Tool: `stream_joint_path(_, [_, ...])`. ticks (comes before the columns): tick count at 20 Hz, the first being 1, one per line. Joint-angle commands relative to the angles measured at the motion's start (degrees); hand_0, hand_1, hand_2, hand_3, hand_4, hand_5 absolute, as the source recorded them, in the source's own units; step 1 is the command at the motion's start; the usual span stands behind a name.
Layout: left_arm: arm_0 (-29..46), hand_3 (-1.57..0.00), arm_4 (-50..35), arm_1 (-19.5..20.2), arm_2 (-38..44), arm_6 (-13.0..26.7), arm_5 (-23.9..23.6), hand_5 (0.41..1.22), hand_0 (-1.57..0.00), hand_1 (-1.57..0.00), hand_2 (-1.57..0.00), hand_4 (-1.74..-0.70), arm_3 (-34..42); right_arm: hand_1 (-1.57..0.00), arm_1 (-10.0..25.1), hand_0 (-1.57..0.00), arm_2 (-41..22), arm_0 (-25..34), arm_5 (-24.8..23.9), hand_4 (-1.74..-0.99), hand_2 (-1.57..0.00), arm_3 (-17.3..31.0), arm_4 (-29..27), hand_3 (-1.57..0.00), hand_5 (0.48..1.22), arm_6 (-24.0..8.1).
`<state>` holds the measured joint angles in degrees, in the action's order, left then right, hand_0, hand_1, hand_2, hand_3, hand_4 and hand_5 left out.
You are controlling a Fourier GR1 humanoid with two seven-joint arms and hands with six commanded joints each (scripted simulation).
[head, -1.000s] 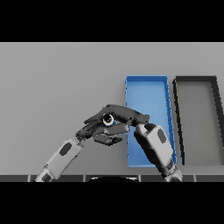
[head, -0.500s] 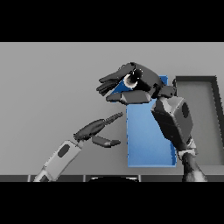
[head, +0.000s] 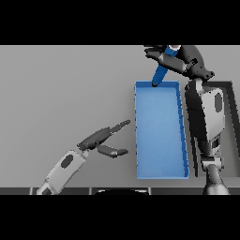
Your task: Pick up the blue pipe and place it into the blue bin.
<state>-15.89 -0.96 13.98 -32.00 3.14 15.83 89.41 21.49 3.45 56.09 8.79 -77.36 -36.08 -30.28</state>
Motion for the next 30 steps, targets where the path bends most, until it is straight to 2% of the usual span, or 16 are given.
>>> stream_joint_path(1, [-0.3,0.00,-0.2,0.1,0.3,0.0,0.1,0.489,0.00,0.00,0.00,-0.90,-0.1,-1.57,0.0,-1.57,0.0,-1.5,-0.4,-1.740,-1.57,0.2,0.9,-1.57,1.117,-0.4])
stream_joint_path(5, [-0.7,0.00,-0.6,0.0,0.6,0.8,0.3,0.474,0.00,0.00,0.00,-0.89,-0.8,-1.57,-0.6,-1.57,-0.9,-10.6,-2.3,-1.740,-1.57,-1.6,3.8,-1.57,1.120,-4.3])
stream_joint_path(7, [-0.3,0.00,-0.4,-0.2,0.3,0.2,0.2,0.470,0.00,0.00,0.00,-0.89,-0.3,-1.57,-0.6,-1.57,-3.0,-14.1,-4.5,-1.741,-1.57,-1.0,3.7,-1.57,1.120,-4.7])
stream_joint_path(10, [-0.1,0.00,-0.2,-0.2,0.1,-0.6,0.2,0.463,0.00,0.00,0.00,-0.88,-0.5,-1.57,3.3,-1.57,-9.8,-19.4,-8.7,-1.741,-1.57,-0.1,0.3,-1.57,1.122,-4.7])
stream_joint_path(14, [-0.3,0.00,0.3,-0.5,0.2,0.1,-0.6,0.460,0.00,0.00,0.00,-0.88,-0.8,-1.57,7.8,-1.57,-18.8,-23.6,-10.6,-1.591,-1.57,1.5,-3.8,-1.57,1.114,-4.7])
stream_joint_path(15, [-0.3,0.00,0.5,-0.7,0.0,0.1,-0.6,0.457,0.00,0.00,0.00,-0.89,-1.0,-1.57,9.4,-1.57,-22.4,-23.5,-11.9,-1.599,-1.57,2.8,-5.9,-1.33,1.110,-4.7])
stream_joint_path(16, [-0.4,0.00,0.0,-0.7,0.2,0.4,-0.4,0.455,0.00,0.00,0.00,-0.89,-0.9,-1.46,11.3,-1.56,-26.0,-23.1,-14.3,-1.547,-1.39,4.1,-8.8,-1.12,1.133,-4.7])
stream_joint_path(17, [0.1,0.00,0.1,-0.7,-0.2,-0.1,-0.4,0.453,0.00,0.00,0.00,-0.89,-0.2,-1.17,13.3,-1.31,-30.5,-22.3,-16.8,-1.503,-1.11,4.9,-13.2,-0.90,1.150,-4.7])
stream_joint_path(19, [0.7,0.00,0.6,-0.4,-0.6,-0.3,-0.4,0.453,0.00,0.00,0.00,-0.89,0.1,-0.75,17.2,-0.84,-38.8,-18.6,-20.1,-1.392,-0.71,7.6,-21.7,-0.57,1.176,-4.7])
stream_joint_path(20, [0.4,0.00,0.2,-0.3,-0.2,0.4,-0.5,0.454,0.00,0.00,0.00,-0.89,0.3,-0.60,18.5,-0.67,-41.6,-17.5,-20.7,-1.338,-0.57,7.5,-24.9,-0.46,1.157,-4.7])
stream_joint_path(21, [0.8,0.00,-0.2,0.2,-0.2,0.6,-0.2,0.453,0.00,0.00,0.00,-0.89,1.1,-0.48,19.7,-0.53,-44.1,-17.1,-19.0,-1.285,-0.46,6.7,-24.9,-0.37,1.141,-4.7])
stream_joint_path(22, [0.2,0.00,-0.2,-0.2,-0.1,1.4,-0.3,0.453,0.00,0.00,0.00,-0.89,0.6,-0.38,20.6,-0.43,-45.7,-16.8,-18.1,-1.242,-0.36,6.5,-24.7,-0.29,1.081,-4.7])
stream_joint_path(25, [0.0,0.00,-0.2,0.0,0.1,1.0,-0.2,0.453,0.00,0.00,0.00,-0.89,0.5,-0.19,21.3,-0.22,-49.4,-14.8,-17.3,-1.165,-0.19,6.8,-20.8,-0.15,0.924,-4.7])
stream_joint_path(27, [0.0,0.00,0.1,-0.3,-0.1,0.7,-0.1,0.450,0.00,0.00,0.00,-0.90,-0.5,-0.12,21.1,-0.14,-51.9,-14.1,-16.1,-1.131,-0.12,7.4,-17.3,-0.10,0.857,-3.7])
stream_joint_path(30, [0.5,0.00,0.0,-0.6,-0.2,0.5,-0.3,0.455,0.00,0.00,0.00,-0.91,-0.1,-0.06,20.9,-0.07,-52.5,-13.6,-16.5,-1.125,-0.06,9.3,-15.0,-0.05,0.764,-2.2])
